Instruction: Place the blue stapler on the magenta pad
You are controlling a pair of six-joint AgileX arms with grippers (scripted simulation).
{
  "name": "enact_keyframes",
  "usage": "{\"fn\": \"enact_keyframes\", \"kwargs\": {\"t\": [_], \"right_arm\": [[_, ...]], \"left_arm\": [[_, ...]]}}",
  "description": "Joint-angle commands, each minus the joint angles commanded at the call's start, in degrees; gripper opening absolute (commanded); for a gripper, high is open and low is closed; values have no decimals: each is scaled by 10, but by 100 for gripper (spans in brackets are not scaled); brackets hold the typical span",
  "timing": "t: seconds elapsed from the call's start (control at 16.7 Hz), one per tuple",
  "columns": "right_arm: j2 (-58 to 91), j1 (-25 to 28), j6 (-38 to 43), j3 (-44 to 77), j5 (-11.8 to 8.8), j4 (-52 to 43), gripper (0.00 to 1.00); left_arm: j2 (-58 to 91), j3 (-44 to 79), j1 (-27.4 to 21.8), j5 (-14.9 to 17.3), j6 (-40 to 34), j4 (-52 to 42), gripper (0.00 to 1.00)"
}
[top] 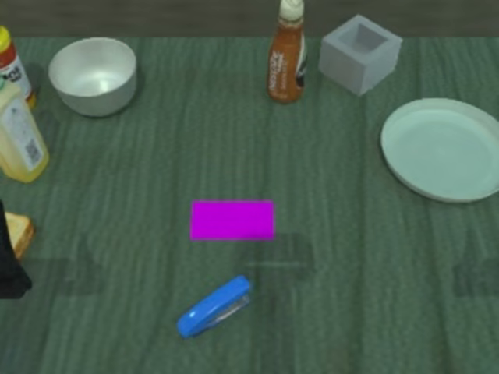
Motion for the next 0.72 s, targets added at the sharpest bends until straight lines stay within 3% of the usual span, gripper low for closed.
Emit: {"fn": "enact_keyframes", "kwargs": {"t": [0.3, 0.72], "right_arm": [[0, 0, 0, 0, 0, 0, 100], [0, 0, 0, 0, 0, 0, 100]], "left_arm": [[36, 34, -20, 1, 6, -26, 100], [321, 246, -142, 1, 41, -196, 100]]}}
